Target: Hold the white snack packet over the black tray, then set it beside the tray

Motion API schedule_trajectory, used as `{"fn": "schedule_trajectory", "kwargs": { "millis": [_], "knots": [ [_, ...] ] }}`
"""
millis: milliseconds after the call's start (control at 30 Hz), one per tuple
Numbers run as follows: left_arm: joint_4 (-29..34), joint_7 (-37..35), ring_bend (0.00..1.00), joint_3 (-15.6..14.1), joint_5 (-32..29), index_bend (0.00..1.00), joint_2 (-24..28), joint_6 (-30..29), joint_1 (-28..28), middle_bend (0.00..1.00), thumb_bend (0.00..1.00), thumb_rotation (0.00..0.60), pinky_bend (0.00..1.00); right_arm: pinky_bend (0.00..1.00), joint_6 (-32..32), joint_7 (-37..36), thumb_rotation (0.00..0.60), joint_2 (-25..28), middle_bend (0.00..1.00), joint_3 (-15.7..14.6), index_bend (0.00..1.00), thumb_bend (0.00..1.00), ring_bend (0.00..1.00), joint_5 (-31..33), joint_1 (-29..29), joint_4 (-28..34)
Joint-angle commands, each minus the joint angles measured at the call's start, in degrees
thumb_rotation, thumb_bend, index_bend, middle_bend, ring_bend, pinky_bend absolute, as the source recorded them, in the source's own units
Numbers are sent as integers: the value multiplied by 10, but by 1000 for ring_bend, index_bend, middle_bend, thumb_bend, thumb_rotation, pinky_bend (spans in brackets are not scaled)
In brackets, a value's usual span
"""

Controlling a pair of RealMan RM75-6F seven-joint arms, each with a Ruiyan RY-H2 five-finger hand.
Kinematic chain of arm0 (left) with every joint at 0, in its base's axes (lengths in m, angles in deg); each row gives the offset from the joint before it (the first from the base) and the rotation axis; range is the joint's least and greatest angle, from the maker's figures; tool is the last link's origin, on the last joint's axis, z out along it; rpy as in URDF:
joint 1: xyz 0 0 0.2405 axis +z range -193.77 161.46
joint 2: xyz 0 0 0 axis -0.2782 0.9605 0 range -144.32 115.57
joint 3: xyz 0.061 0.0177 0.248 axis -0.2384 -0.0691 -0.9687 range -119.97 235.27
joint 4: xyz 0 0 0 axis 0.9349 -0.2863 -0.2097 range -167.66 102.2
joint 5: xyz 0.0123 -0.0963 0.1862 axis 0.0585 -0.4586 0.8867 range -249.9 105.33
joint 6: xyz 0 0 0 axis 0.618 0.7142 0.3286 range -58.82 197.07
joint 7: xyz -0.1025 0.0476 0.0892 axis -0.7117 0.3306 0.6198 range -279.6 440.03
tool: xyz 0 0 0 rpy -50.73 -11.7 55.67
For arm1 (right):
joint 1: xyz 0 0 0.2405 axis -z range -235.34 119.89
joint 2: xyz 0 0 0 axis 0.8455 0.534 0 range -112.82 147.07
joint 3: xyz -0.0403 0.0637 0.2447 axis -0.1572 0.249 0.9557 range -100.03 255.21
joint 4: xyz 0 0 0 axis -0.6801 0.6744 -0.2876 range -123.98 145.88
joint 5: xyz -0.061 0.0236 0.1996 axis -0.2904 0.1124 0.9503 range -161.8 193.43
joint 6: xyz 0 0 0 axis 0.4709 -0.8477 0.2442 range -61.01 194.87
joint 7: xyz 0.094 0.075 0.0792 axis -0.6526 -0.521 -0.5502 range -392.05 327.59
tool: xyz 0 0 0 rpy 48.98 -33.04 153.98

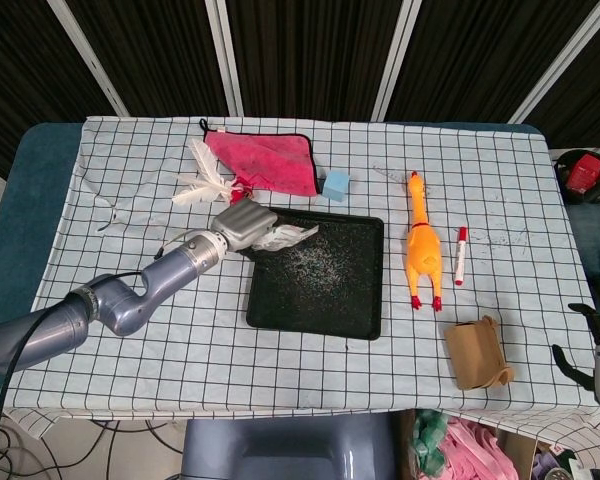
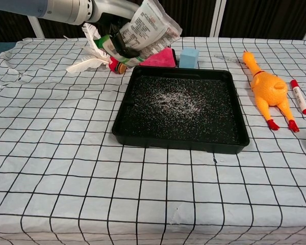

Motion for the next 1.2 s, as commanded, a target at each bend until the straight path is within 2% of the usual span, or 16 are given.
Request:
{"fn": "schedule_trajectory", "kwargs": {
  "millis": [33, 667, 933, 1200],
  "knots": [
    [-4, 57, 357, -24, -8, 366, 3, -21, -9, 471, 610, 600, 498, 256, 0, 0, 600, 0, 87, 0, 291, 233, 143, 0, 0, 0],
    [10, 186, 356, -66, -105, 357, 13, -27, -57, 462, 612, 600, 498, 256, 0, -3, 600, 1, 87, 2, 291, 233, 143, 4, 1, 2],
    [16, 243, 356, -103, -190, 357, 25, -2, -109, 451, 612, 600, 497, 256, -1, -4, 600, 2, 87, 2, 291, 233, 143, 6, 1, 2],
    [20, 291, 355, -164, -293, 357, 24, 4, -171, 448, 612, 600, 485, 256, -2, -6, 600, 2, 87, 3, 291, 233, 143, 8, 1, 3]
  ]
}}
